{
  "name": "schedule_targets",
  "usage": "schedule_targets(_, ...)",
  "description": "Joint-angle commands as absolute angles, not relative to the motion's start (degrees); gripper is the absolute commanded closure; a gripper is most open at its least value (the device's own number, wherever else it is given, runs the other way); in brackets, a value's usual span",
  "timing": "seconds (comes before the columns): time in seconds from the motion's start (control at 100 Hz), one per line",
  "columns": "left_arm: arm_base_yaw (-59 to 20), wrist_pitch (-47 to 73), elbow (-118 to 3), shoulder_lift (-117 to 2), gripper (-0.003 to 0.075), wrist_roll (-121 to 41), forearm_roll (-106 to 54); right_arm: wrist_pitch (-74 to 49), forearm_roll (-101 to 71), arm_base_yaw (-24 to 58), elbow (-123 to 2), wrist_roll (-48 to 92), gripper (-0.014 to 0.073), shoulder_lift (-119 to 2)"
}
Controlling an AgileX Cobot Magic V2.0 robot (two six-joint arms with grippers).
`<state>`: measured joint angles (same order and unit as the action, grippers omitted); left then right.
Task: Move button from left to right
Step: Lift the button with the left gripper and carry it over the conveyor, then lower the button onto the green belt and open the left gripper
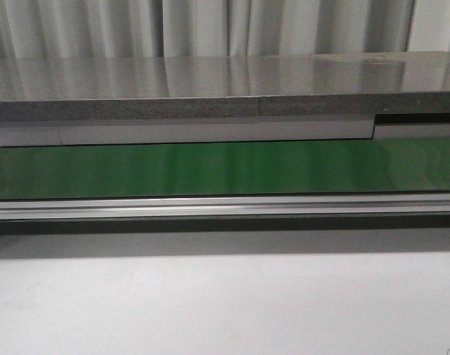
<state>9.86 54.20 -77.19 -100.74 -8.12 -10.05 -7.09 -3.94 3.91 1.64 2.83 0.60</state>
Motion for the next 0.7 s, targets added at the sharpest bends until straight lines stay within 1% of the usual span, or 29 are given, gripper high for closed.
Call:
schedule_targets(0.0,9.5,52.7,-78.8,-98.3,0.0445,-8.7,-11.5,-2.1,-3.7,3.8,0.8,3.2,0.0662,1.7)
schedule_targets(0.02,9.5,52.7,-78.8,-98.3,0.0421,-8.8,-11.5,-2.1,-3.7,3.8,0.8,3.2,0.0662,1.7)
schedule_targets(0.07,9.5,52.7,-78.8,-98.3,0.0318,-9.4,-11.5,-2.1,-3.7,3.8,0.8,3.2,0.0662,1.7)
schedule_targets(0.14,9.5,52.8,-78.8,-98.3,0.0201,-10.0,-12.0,-2.1,-3.7,3.8,0.8,3.2,0.0662,1.7)
schedule_targets(0.21,9.5,52.8,-78.8,-98.3,0.0132,-10.0,-12.4,-2.1,-3.7,3.8,0.8,3.2,0.0662,1.7)
schedule_targets(0.26,9.5,52.8,-78.8,-98.3,0.0115,-10.1,-12.6,-2.1,-3.7,3.8,0.8,3.2,0.0662,1.7)
schedule_targets(0.52,9.5,53.5,-78.8,-98.3,0.0117,-10.3,-13.7,-2.1,-3.7,3.8,0.8,3.2,0.0662,1.7)
schedule_targets(0.69,9.5,54.4,-78.8,-97.1,0.0117,-17.1,-21.9,-2.1,-3.7,3.8,0.8,3.2,0.0662,1.7)
